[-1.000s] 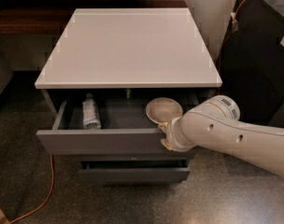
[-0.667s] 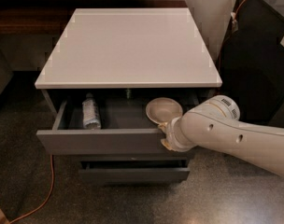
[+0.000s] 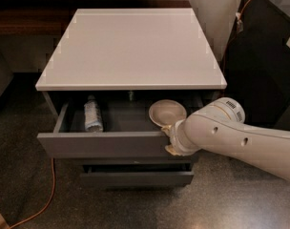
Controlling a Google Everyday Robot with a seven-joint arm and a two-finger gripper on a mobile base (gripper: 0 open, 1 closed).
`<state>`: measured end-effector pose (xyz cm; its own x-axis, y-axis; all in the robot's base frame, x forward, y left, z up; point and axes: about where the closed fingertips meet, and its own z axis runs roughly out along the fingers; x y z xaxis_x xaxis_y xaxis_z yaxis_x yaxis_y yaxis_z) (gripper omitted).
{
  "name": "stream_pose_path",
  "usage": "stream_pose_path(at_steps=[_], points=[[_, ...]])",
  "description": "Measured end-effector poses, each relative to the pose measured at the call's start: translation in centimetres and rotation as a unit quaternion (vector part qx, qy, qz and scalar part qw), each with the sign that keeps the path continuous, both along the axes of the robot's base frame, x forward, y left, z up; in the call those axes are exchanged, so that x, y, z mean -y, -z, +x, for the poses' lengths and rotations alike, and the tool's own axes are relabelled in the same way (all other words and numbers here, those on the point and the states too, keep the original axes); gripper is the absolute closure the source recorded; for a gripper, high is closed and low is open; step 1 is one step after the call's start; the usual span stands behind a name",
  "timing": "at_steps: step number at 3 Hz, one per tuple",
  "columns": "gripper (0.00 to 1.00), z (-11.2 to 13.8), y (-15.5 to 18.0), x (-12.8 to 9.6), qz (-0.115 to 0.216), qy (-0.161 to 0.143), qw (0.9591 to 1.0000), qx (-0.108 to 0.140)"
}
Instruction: Pick blue plastic bottle from top drawer and place on counter
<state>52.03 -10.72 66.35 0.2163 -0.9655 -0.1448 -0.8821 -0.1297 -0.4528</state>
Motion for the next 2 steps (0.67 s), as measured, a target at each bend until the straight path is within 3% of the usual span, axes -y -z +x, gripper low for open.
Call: stream_pose_path(at_steps=[1,2], points=[[0.01,-0.3,0.0,0.0,-0.003,-0.002,1.0,-0.002],[0.0,-4.0,-0.5,0.7,-0.042,-0.029,0.9984,-0.023]])
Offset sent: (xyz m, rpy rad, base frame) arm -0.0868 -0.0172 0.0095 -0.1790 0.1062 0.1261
